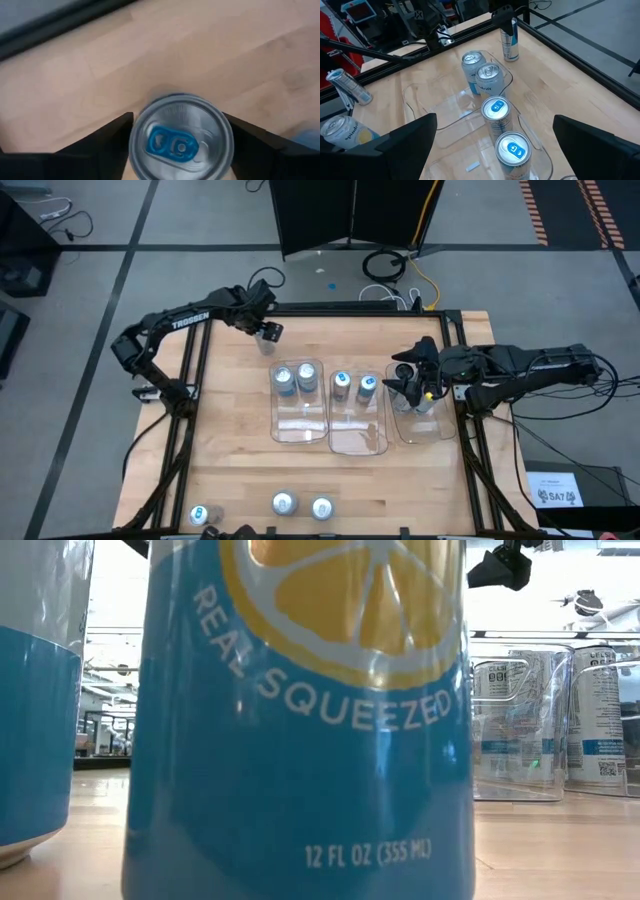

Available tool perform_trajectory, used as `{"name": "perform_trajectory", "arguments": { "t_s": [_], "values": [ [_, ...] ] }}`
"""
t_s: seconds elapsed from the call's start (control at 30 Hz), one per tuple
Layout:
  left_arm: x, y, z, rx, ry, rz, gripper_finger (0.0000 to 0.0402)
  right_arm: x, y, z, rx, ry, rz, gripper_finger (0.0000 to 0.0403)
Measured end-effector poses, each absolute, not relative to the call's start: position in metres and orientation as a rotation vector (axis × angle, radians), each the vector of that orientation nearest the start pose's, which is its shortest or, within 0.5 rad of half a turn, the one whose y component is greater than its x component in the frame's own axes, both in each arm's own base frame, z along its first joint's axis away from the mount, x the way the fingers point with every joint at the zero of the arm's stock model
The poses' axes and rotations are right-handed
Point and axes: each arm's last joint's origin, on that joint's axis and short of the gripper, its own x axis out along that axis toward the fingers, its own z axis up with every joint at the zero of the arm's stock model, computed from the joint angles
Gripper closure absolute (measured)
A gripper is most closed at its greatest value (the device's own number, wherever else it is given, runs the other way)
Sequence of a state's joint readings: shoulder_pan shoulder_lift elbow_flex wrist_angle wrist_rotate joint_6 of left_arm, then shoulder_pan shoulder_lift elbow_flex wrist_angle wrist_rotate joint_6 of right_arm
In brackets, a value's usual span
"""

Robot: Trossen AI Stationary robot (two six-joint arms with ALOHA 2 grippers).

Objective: Sort soda cans
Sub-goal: Put the top blue soda can into the middle transparent bin

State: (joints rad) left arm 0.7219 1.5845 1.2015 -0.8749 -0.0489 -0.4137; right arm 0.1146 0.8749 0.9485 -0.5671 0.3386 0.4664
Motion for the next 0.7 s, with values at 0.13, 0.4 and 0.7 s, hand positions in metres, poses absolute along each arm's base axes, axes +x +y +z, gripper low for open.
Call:
{"name": "perform_trajectory", "arguments": {
  "t_s": [0.13, 0.4, 0.7],
  "values": [
    [0.226, 0.2, 0.239, -0.789, 1.082, 0.905, 0.0149, 0.174, 0.01, 0.339, 0.337, 0.421, -0.325, 0.0012],
    [0.223, 0.195, 0.242, -0.867, 1.077, 0.917, 0.0148, 0.174, 0.01, 0.339, 0.333, 0.425, -0.324, 0.0012],
    [0.217, 0.187, 0.289, -0.832, 0.841, 0.904, 0.0147, 0.174, 0.01, 0.338, 0.33, 0.433, -0.326, 0.0012]
  ]
}}
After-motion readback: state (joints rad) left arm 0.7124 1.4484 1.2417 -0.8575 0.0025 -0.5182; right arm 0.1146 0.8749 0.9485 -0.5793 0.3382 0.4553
